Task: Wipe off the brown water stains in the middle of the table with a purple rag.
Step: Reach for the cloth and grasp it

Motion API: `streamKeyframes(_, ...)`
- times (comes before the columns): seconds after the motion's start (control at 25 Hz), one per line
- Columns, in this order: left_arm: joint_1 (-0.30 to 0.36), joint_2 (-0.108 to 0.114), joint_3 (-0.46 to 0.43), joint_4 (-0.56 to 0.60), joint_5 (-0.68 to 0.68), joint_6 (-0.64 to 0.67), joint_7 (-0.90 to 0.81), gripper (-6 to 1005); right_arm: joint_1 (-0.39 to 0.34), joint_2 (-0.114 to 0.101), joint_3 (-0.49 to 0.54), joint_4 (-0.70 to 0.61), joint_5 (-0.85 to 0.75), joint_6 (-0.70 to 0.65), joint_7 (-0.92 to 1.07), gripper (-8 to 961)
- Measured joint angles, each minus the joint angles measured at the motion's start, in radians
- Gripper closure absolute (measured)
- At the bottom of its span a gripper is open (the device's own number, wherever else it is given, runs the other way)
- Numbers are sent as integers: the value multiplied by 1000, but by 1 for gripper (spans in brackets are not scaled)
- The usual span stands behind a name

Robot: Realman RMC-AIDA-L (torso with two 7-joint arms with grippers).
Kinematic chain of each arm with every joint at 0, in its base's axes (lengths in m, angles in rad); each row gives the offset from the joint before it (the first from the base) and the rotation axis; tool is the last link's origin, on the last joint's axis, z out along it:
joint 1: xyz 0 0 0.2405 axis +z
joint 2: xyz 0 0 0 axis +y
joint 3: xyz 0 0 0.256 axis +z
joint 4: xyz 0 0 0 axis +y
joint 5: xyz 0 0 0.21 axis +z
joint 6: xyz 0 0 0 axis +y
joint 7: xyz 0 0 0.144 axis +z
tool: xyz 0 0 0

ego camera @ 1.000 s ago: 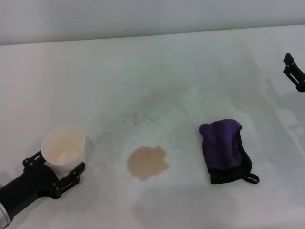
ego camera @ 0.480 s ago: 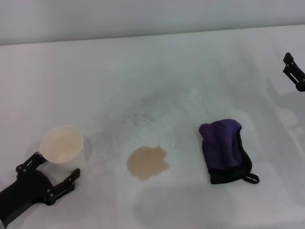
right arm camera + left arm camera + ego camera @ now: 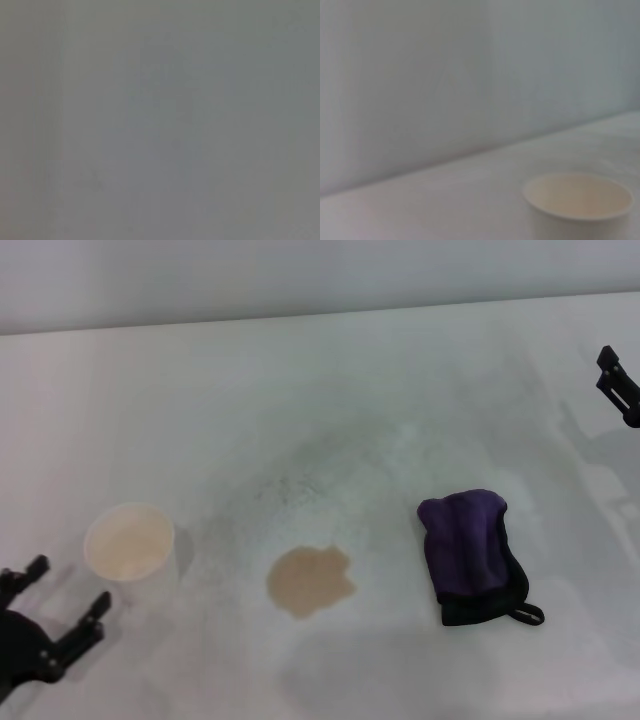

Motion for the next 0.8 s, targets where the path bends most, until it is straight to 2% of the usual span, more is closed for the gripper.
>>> streamKeyframes(0.2,11,4,0,-8,-109,13,16,159,4,0,-1,4,0,0,131,87)
streamKeyframes(0.36,13,5,0,-13,-212,7,23,163,10,-7,-73,-46,-24,-23,353,88)
streamKeyframes(0.64,10,8,-9,-14,-336,-10,32,163,-11,-12,-324,-388,-233,-227,1021,142)
streamKeyframes(0.8,6,6,-25,-15,-338,-14,48,163,-15,-24,-358,-574,-442,-226,1325,143)
